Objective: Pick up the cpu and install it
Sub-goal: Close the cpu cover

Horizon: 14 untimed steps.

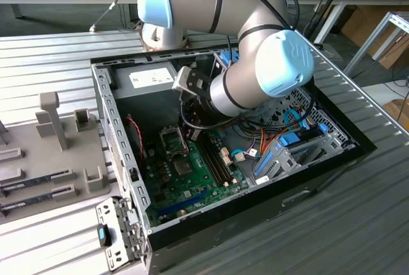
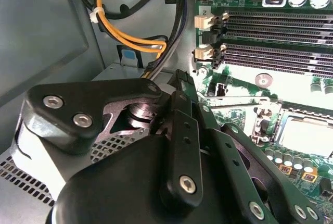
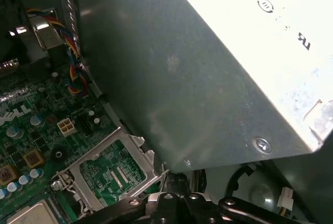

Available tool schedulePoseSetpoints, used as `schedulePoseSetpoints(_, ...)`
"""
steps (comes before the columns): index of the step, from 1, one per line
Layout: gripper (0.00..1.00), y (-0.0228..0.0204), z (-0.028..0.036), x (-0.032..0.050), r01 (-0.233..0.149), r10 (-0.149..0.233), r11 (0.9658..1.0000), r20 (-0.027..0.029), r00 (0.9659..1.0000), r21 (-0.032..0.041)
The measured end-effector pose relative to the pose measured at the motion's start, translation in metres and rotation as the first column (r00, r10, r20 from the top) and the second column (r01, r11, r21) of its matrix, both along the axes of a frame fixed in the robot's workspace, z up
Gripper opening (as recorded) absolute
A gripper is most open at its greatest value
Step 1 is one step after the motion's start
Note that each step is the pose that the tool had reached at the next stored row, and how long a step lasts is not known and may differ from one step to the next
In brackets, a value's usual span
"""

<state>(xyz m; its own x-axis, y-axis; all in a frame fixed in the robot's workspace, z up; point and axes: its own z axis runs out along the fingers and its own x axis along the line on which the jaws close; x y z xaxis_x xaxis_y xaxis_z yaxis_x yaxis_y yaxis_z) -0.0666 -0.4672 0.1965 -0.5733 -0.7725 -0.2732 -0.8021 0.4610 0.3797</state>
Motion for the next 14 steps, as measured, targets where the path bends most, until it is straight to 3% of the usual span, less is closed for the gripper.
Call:
schedulePoseSetpoints(4, 0.11, -0.0011, 0.0004, -0.0020, 0.000, 0.000, 0.9999, 0.0023, 1.0000, 0.0143)
schedulePoseSetpoints(14, 0.11, -0.0014, 0.0059, -0.0019, 0.000, 0.000, 0.9999, 0.0027, 1.0000, 0.0153)
